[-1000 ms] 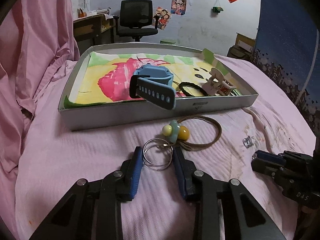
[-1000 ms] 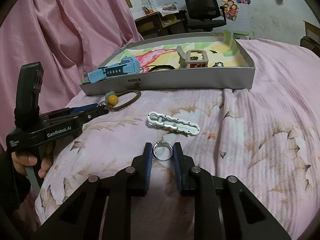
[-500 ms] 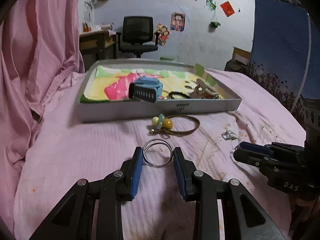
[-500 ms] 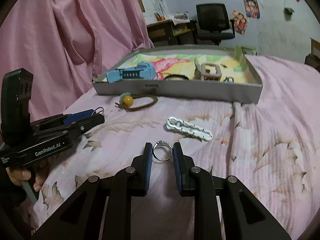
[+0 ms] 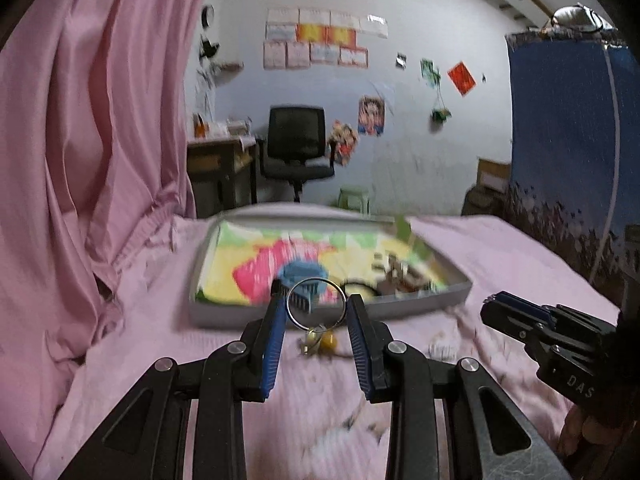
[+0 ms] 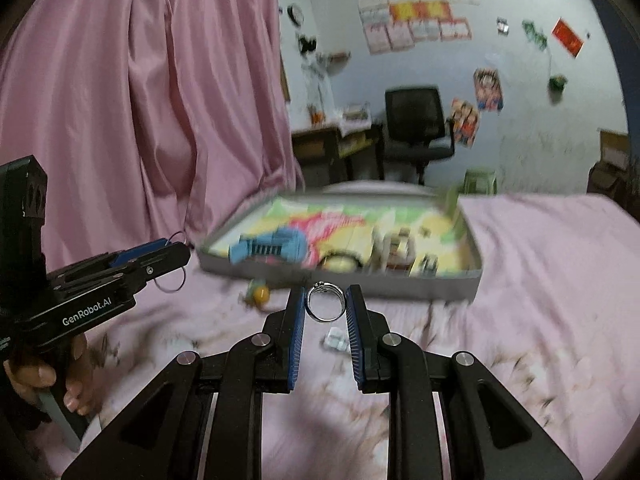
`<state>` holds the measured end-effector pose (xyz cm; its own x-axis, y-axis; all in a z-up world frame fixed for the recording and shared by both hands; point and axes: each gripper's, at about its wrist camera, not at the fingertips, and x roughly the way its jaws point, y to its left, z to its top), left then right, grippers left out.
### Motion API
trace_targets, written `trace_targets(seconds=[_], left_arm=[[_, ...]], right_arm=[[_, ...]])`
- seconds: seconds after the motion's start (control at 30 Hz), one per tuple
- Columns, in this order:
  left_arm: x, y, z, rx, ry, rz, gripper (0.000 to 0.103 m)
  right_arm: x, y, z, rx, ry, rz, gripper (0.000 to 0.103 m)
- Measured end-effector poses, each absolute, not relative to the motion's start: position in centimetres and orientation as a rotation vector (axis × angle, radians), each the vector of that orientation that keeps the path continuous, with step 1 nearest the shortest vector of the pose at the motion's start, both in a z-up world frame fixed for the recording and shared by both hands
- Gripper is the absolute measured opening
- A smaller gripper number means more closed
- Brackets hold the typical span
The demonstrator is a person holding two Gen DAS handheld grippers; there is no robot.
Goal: Organize jewelry
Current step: 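Carry both rings into the tray and open both tools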
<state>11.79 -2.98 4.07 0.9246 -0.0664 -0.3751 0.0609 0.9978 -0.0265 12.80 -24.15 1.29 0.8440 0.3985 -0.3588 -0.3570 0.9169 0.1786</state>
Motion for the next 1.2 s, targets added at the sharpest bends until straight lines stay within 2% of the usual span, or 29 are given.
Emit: trace_targets(seconds=[0.33, 0.6, 1.03, 1.2], left_arm=[[14.4, -4.4, 5.5, -0.032, 0.279, -0.012, 0.029], [18.2, -5.9, 5.1, -0.033, 0.281, -0.010, 0.029], [24.2, -7.0, 2.5, -0.079, 0.438, -0.007, 0.029], [25.9, -6.7, 1.0, -0.098, 0.527, 0.006, 0.030]], right_arm=[[16.1, -24.4, 4.7, 0.067, 0.257, 0.352, 0.019], [19.8, -26.1, 5.1, 0.092, 0.216, 0.309, 0.019], [24.3, -26.0, 2.2, 0.107, 0.287, 0.311, 0.019], [25.8, -25.9, 0.5, 0.112, 0.373, 0.319, 0.019]])
